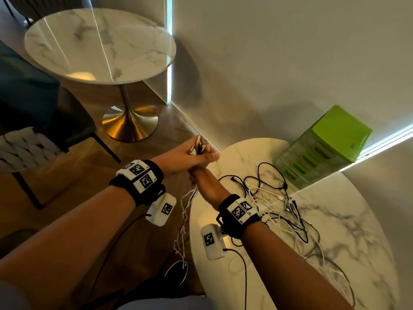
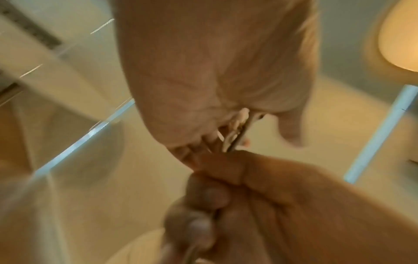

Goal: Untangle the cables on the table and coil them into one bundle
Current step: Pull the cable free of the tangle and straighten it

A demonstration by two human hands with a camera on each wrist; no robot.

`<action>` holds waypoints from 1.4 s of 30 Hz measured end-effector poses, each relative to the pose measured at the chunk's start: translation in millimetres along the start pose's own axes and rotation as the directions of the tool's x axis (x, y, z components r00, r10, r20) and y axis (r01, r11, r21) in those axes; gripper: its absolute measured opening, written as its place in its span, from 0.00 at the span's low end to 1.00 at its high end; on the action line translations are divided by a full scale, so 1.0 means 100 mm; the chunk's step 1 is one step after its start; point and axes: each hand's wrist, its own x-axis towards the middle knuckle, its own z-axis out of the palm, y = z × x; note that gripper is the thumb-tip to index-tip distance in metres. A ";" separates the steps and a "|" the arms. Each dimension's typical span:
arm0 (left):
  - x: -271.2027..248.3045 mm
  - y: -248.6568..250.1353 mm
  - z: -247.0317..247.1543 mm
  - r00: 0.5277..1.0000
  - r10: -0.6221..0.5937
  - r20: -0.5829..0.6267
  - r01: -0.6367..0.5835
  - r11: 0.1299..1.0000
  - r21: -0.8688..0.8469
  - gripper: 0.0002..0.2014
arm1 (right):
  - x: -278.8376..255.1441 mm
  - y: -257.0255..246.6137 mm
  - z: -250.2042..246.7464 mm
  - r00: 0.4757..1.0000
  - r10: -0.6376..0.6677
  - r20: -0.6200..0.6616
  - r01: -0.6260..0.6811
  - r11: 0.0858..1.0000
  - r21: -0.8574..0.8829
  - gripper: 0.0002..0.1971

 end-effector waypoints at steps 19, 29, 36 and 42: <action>0.31 -0.94 0.51 0.985 -0.133 0.110 0.043 0.807 0.589 0.12 | -0.62 0.09 -0.72 0.944 -0.026 -0.329 0.158 0.912 0.379 0.22; 0.42 -0.30 1.38 0.867 -0.046 0.496 0.000 0.996 0.093 0.27 | -1.13 0.48 -1.13 0.906 0.172 -0.387 0.009 0.906 0.424 0.13; 0.78 0.05 2.05 0.954 0.021 0.298 -0.063 0.989 0.133 0.22 | -1.27 0.65 -1.29 0.928 0.173 -0.330 -0.137 0.982 0.130 0.16; 1.21 0.07 2.27 0.979 0.080 0.189 -0.107 0.985 0.136 0.21 | -1.24 0.91 -1.80 0.924 0.187 -0.334 -0.192 0.981 0.018 0.13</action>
